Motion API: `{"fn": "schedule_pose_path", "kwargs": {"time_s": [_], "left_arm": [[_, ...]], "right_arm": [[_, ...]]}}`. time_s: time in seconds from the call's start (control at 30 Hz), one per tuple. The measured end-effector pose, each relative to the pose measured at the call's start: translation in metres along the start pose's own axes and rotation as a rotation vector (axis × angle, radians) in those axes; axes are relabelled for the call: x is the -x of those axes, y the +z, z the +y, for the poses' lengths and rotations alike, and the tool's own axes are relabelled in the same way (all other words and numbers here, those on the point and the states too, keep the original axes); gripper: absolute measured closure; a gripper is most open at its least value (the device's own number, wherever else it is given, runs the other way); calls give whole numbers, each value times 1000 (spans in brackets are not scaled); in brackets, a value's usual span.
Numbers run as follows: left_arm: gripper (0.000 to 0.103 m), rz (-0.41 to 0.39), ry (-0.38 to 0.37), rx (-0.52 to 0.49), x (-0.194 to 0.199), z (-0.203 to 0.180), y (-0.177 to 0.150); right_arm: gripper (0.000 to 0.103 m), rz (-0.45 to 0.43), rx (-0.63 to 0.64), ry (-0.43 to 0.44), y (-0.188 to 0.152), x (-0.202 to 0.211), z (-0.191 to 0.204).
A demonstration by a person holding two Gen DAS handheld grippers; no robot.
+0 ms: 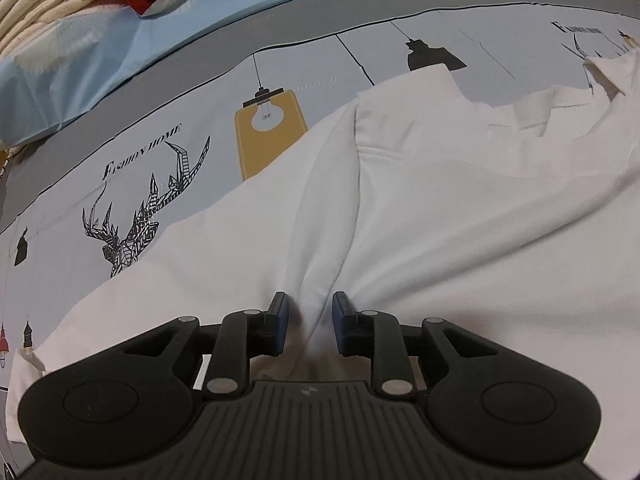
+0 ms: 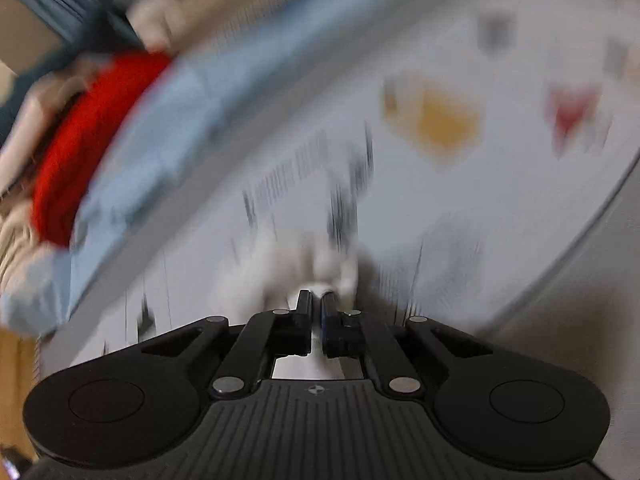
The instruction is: Fold small clothes
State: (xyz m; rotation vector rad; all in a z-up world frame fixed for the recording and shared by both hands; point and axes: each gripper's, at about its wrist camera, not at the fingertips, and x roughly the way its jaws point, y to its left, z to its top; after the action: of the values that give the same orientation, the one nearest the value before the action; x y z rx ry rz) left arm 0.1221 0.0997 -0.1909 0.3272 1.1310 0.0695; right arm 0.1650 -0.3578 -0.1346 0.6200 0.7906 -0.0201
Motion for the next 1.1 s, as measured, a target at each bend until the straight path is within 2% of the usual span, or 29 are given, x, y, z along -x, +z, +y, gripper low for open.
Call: {"fn": "schedule_pose_path", "kwargs": {"time_s": [0.03, 0.1, 0.13, 0.17, 0.2, 0.27, 0.3, 0.37, 0.4, 0.5, 0.57, 0.6, 0.63, 0.8, 0.83, 0.87, 0.9, 0.97, 1.0, 1.07, 1.1], "left_arm": [[76, 1, -5, 4, 0, 1, 0], [76, 7, -8, 14, -1, 3, 0], [76, 8, -11, 18, -1, 3, 0], [76, 10, -12, 22, -1, 3, 0], [76, 12, -10, 23, -1, 3, 1], [76, 13, 0, 17, -1, 1, 1], [76, 13, 8, 11, 0, -1, 1], [76, 11, 22, -6, 0, -4, 1], [76, 10, 26, -9, 0, -5, 1], [76, 11, 25, -3, 0, -5, 1], [76, 13, 27, -2, 0, -5, 1], [76, 12, 29, -5, 0, -5, 1], [76, 11, 29, -8, 0, -5, 1], [76, 10, 20, -8, 0, -3, 0], [76, 11, 16, -5, 0, -3, 0], [76, 12, 14, -4, 0, -2, 0], [76, 13, 13, -5, 0, -3, 0], [76, 14, 10, -6, 0, -2, 0], [76, 16, 8, -4, -1, -2, 0], [76, 19, 1, 2, -1, -1, 1], [76, 20, -2, 3, -1, 0, 1]], "right_arm": [[103, -130, 83, -16, 4, 25, 15], [103, -448, 376, -65, -5, 76, 52], [103, -483, 461, -61, -9, 84, 59], [103, -419, 462, -39, -8, 81, 57], [103, -332, 409, -37, -5, 71, 46], [99, -187, 257, -119, -1, 43, 12], [99, -108, 147, -119, 3, 28, -10], [99, 3, -70, -69, 7, 5, -47], [99, 35, -112, -53, 5, -4, -57], [94, 107, -64, -39, -4, -31, -59], [78, 142, -41, 4, -13, -46, -55], [63, 164, -45, 24, -16, -52, -53], [59, 172, -45, 34, -19, -57, -51], [62, 134, -19, 46, -19, -73, -42], [82, 133, -1, 43, -19, -75, -38], [96, 139, 21, 51, -18, -76, -36], [97, 138, 32, 51, -17, -76, -34], [98, 103, 70, 35, -10, -67, -30], [99, 41, 147, -4, -3, -55, -20], [99, -205, 396, -90, 14, -8, 16], [98, -383, 627, -104, 13, 26, 43]]}}
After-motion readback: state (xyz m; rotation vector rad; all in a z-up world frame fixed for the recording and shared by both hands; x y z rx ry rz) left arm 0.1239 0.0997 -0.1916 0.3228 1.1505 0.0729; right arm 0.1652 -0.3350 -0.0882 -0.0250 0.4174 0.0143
